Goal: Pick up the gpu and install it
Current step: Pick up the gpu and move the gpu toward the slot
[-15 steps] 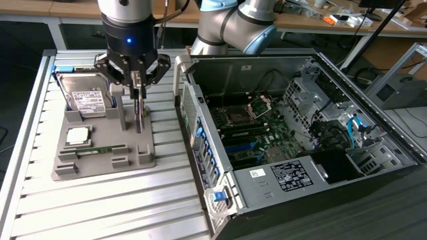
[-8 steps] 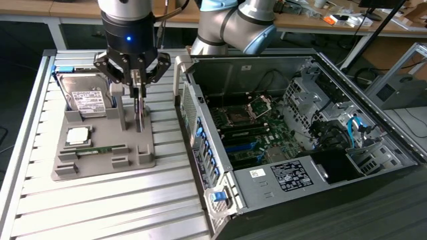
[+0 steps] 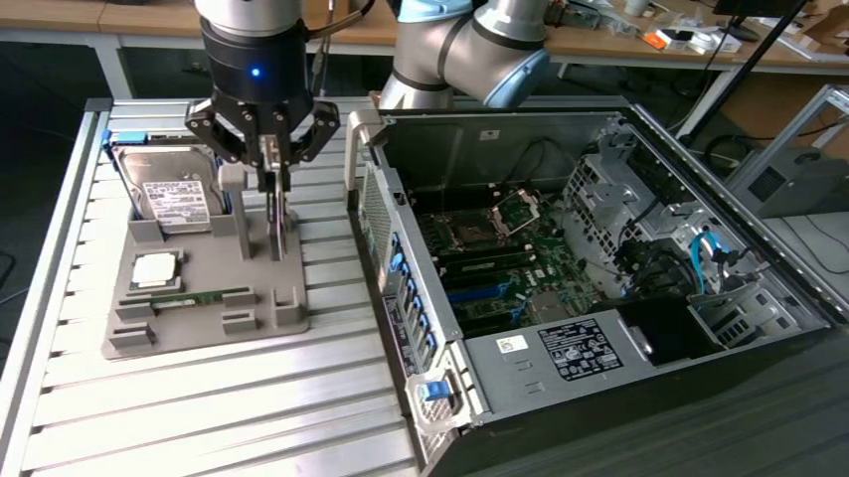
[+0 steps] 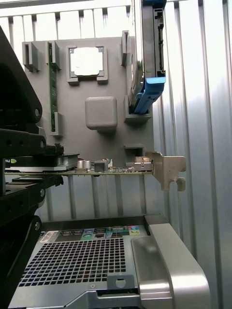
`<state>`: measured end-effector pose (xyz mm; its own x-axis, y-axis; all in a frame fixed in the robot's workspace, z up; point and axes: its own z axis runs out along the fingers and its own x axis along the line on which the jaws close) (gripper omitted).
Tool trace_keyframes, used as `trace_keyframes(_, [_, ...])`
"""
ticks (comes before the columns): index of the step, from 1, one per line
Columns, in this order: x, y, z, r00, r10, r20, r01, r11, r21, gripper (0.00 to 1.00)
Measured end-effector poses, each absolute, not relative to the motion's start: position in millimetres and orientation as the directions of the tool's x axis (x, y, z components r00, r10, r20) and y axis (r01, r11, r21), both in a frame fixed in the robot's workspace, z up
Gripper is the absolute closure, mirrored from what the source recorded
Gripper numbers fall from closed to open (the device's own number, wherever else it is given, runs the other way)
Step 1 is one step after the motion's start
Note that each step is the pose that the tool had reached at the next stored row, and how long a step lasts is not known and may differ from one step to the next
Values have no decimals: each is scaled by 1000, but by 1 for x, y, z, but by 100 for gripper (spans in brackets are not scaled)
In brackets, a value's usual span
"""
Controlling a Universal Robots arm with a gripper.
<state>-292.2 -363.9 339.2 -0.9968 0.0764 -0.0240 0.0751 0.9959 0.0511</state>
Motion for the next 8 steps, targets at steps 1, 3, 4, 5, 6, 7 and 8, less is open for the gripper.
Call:
trace_keyframes(1, [-292,-364,340,-997,76,-24,75,996,51,73])
trace_keyframes(3, [-292,-364,341,-997,76,-24,75,996,51,73])
trace_keyframes(4, [-292,-364,341,-997,76,-24,75,996,51,73])
trace_keyframes(5, [-292,-364,342,-997,76,-24,75,996,51,73])
trace_keyframes(6, [-292,-364,342,-997,76,-24,75,996,51,73])
trace_keyframes(7, [-292,-364,343,-997,76,-24,75,996,51,73])
trace_keyframes(8, [-292,-364,343,-997,76,-24,75,996,51,73])
